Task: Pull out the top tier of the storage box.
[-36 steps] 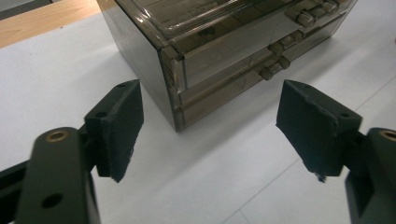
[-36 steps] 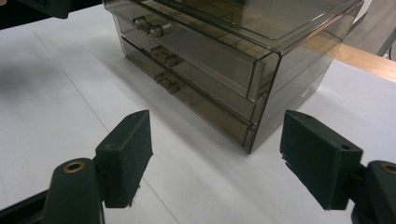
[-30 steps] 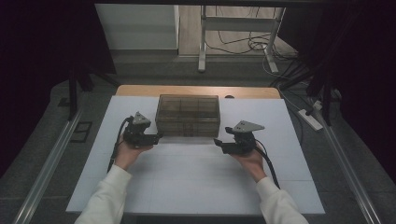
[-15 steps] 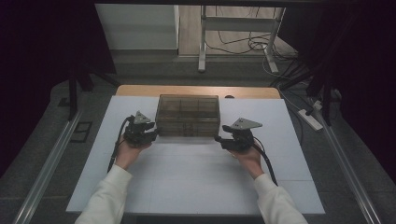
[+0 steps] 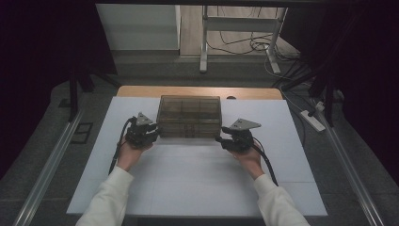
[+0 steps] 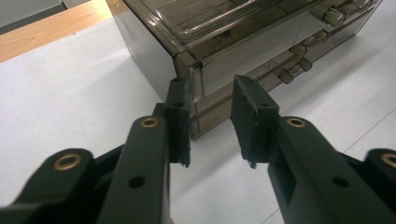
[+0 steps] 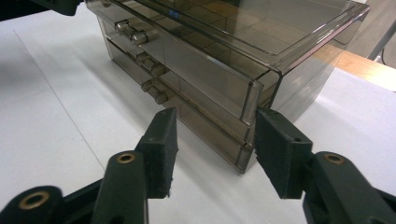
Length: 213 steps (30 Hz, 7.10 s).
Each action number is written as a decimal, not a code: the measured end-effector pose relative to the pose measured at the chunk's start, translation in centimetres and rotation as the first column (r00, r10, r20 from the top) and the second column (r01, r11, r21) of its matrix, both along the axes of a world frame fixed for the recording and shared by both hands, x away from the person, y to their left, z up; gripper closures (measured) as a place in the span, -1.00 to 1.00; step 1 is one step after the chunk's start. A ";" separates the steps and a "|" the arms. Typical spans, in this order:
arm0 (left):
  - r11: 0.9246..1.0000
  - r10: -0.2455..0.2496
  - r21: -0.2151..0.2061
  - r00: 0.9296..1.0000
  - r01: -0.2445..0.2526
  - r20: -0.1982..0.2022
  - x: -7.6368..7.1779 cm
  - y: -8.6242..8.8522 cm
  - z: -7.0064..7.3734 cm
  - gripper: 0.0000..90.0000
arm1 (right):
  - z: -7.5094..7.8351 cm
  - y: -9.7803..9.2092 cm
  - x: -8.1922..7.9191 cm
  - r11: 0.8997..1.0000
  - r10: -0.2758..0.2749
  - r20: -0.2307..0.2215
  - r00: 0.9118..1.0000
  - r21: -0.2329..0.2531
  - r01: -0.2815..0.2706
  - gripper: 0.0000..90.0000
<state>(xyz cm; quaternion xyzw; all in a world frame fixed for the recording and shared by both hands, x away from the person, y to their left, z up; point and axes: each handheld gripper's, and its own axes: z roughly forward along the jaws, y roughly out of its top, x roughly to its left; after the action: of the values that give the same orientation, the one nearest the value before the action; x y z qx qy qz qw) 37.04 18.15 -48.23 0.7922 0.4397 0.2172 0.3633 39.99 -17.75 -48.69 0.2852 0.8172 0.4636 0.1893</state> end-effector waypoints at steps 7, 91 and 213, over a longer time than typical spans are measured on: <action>1.000 0.001 0.005 1.000 -0.002 0.005 0.0 0.1 0.0 0.66 | 0.0 0.1 0.2 1.000 -0.011 0.009 1.000 -0.008 0.011 0.25; 0.997 -0.040 0.069 0.999 0.038 0.023 -2.2 0.2 0.1 0.84 | 0.3 0.1 -1.0 0.997 -0.035 0.042 0.998 -0.060 0.038 0.73; 0.991 -0.084 0.106 0.996 0.082 0.013 -5.6 0.1 0.0 0.86 | 0.5 -0.7 -4.0 0.997 0.028 0.020 0.999 -0.078 -0.027 0.77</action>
<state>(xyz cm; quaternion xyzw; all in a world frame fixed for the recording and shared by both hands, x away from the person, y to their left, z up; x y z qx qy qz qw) 31.45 18.30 -48.19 0.8259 0.3911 0.2315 0.3335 36.01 -18.42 -48.16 0.2613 0.8365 0.4370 0.2025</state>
